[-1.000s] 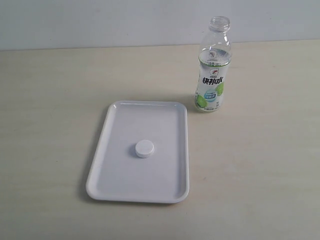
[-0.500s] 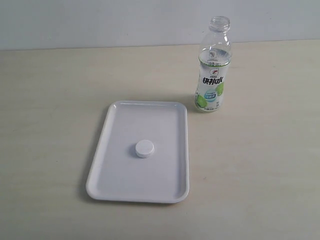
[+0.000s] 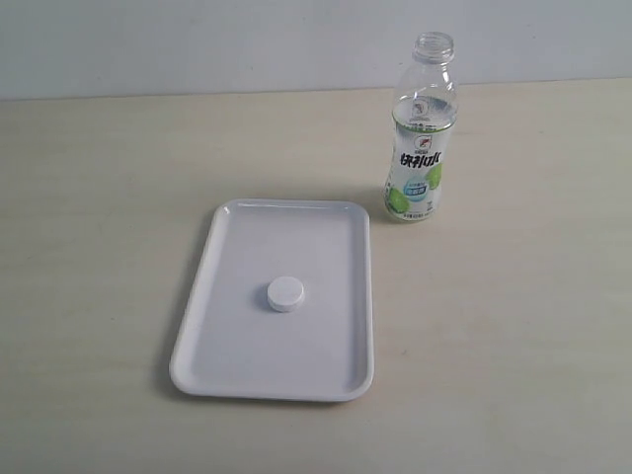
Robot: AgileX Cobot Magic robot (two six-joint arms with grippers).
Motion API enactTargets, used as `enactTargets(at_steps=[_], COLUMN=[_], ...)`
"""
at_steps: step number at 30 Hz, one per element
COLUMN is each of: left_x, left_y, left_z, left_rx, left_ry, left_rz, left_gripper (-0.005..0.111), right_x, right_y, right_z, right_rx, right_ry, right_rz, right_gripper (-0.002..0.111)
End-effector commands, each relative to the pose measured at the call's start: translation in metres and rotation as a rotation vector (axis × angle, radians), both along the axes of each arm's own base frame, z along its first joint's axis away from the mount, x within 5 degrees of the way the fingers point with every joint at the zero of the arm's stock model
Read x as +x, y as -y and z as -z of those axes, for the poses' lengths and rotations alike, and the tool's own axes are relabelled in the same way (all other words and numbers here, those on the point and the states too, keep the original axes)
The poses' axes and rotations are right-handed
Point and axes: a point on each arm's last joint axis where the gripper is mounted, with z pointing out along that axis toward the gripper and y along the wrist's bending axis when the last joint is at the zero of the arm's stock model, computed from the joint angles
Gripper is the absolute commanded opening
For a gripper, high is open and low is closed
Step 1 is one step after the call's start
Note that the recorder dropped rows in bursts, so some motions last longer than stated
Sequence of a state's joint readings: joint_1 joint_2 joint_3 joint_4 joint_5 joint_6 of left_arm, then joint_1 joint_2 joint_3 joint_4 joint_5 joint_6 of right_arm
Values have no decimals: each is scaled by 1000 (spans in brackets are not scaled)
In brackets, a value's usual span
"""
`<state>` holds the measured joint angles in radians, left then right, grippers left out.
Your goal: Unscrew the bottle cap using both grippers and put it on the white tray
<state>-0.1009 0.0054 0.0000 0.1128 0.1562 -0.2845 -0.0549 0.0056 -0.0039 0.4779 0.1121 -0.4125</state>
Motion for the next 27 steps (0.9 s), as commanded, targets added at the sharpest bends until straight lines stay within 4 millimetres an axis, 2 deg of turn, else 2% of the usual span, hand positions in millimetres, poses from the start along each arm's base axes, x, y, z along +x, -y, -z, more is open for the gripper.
enactTargets(at_steps=[1,17,22,27], left_x=[0,0,0,0], left_y=[0,0,0,0], left_z=[-1,-1,-1,-1], left_rx=[-3,-3,-3,-3], left_ry=[9,9,9,9], left_rz=[-4,-4,-4,-4], left_gripper=[0,0,0,0], right_x=[0,-1,-1,-1], right_y=[0,6,6,5], right_z=[1,4,4,4], right_rx=[-23,38,-22,7], right_ry=[2,-33,-35,-31], right_rz=[8,68,65,62], right_gripper=[0,0,0,0])
